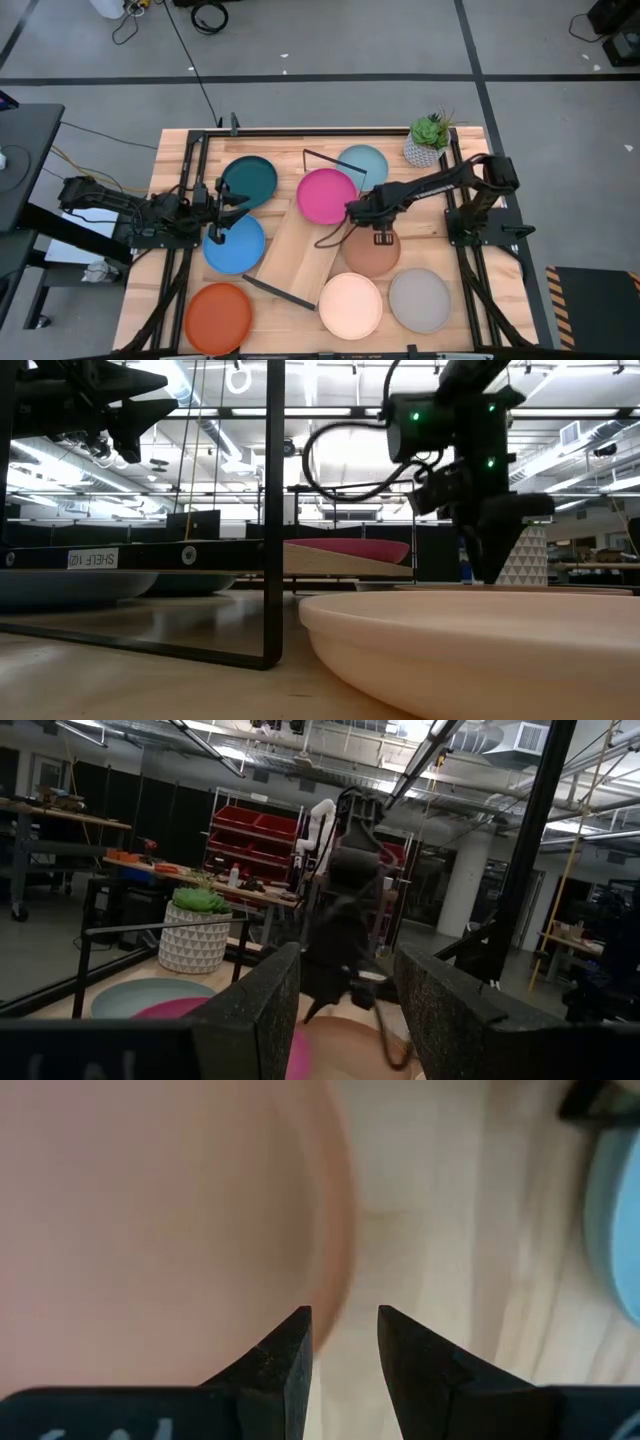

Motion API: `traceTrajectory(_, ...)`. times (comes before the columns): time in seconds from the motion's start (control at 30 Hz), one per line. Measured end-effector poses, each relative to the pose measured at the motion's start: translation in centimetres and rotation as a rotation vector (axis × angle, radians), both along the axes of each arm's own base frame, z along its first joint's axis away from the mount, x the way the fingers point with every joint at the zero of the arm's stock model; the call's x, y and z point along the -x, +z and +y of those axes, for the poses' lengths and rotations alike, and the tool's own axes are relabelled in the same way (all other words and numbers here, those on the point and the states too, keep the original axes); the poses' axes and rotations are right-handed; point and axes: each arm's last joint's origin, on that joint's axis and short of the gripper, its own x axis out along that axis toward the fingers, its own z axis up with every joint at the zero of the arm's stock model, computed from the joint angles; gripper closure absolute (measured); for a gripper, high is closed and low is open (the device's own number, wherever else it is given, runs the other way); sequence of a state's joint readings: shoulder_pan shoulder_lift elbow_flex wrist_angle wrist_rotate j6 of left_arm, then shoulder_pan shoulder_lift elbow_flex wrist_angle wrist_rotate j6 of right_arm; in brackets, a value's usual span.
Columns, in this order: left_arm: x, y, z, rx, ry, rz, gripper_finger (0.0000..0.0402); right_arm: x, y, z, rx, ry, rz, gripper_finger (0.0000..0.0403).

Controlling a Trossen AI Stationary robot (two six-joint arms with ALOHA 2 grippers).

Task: Place and stack plates onto a shelf
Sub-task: Put the brown plate on the shelf

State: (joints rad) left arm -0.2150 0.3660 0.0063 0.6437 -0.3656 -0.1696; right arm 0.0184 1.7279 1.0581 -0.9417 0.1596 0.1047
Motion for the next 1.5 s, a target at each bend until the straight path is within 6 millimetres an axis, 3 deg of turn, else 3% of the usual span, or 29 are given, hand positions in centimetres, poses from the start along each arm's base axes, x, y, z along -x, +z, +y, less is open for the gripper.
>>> traceTrajectory(0.33, 0.0, 0.0, 0.0, 0.000, 0.000, 0.001, 0.0230, -0.2, -0.6, -1.6, -0.109, -0.059, -0.040, 0.0293)
traceTrajectory(0.67, 0.0, 0.0, 0.0, 0.000, -0.001, 0.000, 0.0230, -0.4, -0.6, -1.6, -0.109, -0.069, -0.064, 0.0392)
traceTrajectory(0.93, 0.0, 0.0, 0.0, 0.000, -0.001, 0.000, 0.0230, -0.3, -0.3, -1.6, -0.104, -0.064, -0.046, 0.0396)
traceTrajectory(1.5, 0.0, 0.0, 0.0, 0.000, -0.001, 0.000, 0.0230, -2.3, 7.3, 0.9, -0.102, 0.034, -0.007, 0.0401)
